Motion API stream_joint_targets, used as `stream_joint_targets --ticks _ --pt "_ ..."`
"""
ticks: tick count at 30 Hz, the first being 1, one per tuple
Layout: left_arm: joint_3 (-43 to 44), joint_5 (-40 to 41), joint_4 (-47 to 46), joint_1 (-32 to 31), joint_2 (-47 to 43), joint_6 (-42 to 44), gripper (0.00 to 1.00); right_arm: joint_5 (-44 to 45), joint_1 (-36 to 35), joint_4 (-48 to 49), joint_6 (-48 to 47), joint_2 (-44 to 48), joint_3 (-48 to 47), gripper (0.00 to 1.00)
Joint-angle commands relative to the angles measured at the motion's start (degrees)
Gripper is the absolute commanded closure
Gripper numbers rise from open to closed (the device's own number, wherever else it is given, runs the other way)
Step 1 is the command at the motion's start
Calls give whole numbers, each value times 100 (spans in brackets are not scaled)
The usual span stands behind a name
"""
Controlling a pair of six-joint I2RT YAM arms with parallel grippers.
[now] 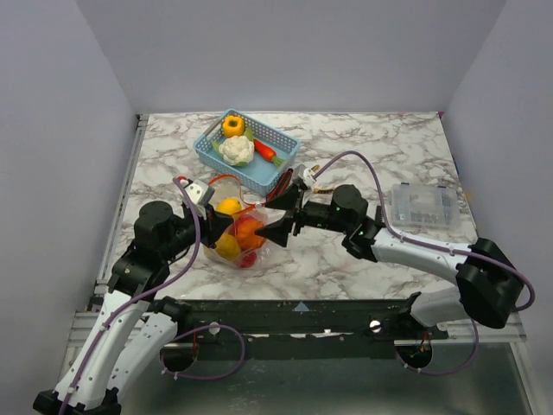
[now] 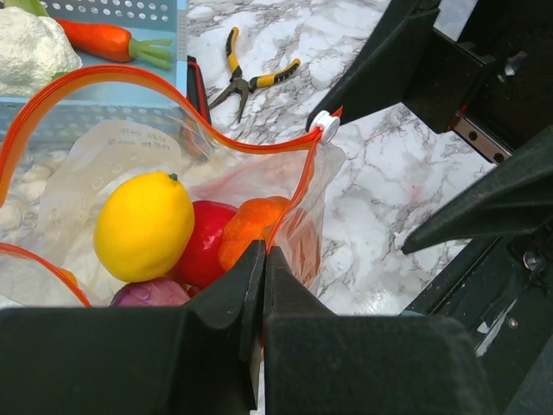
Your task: Place the food in the zip-top bag and seal the zipper
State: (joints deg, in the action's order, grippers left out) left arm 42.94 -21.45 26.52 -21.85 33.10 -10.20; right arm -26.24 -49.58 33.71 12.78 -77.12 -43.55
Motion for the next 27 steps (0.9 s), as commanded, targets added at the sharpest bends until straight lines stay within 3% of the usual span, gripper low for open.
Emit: stream_joint_targets --ticks 1,7,10,15,20,25,27 --pt "21 14 -196 -2 -21 -73 100 -864 420 1188 634 -549 -116 6" --pt "40 -34 -219 -4 -29 -125 100 -2036 507 1673 1096 -1113 -457 12" --pt "63 -34 -205 -4 -14 -133 100 -2291 504 1938 1478 -1360 -546 23" --pt "126 -33 -138 -3 21 -149 100 -2492 508 2503 2020 -1718 -628 57" --pt "278 22 61 3 37 -158 100 -2546 503 2524 2057 -1782 -686 98" --pt "631 137 370 -3 104 -158 98 -2493 514 2083 1757 -1576 -742 100" --pt "839 83 472 -4 193 -172 82 -2498 512 1639 1522 -1468 -877 100"
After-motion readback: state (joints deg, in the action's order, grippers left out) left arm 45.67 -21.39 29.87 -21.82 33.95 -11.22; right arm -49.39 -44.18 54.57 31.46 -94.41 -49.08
